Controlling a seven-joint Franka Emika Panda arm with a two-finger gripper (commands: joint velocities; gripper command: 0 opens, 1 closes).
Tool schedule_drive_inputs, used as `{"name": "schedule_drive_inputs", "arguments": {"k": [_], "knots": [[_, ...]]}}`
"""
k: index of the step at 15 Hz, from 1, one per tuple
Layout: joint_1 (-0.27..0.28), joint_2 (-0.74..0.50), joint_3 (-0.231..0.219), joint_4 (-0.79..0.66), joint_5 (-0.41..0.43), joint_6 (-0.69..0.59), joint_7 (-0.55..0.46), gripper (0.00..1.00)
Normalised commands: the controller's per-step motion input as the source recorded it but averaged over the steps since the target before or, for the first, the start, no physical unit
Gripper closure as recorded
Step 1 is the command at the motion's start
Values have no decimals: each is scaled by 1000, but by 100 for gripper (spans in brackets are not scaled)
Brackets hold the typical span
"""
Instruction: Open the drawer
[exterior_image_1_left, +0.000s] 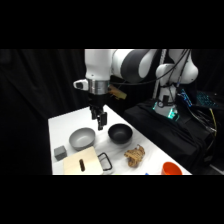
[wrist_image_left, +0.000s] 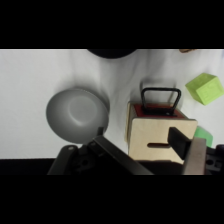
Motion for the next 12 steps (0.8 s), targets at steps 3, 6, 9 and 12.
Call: {"name": "schedule_drive_inputs", "arguments": {"k": [3, 6, 9, 12], "knots": [[45, 204, -6, 37, -59, 322, 109, 0], [59, 205, -22, 36, -52, 285, 84, 0], [81, 185, -35, 42, -43, 255, 78, 0], [97, 186, -55, 76, -43, 242, 75, 0]]}}
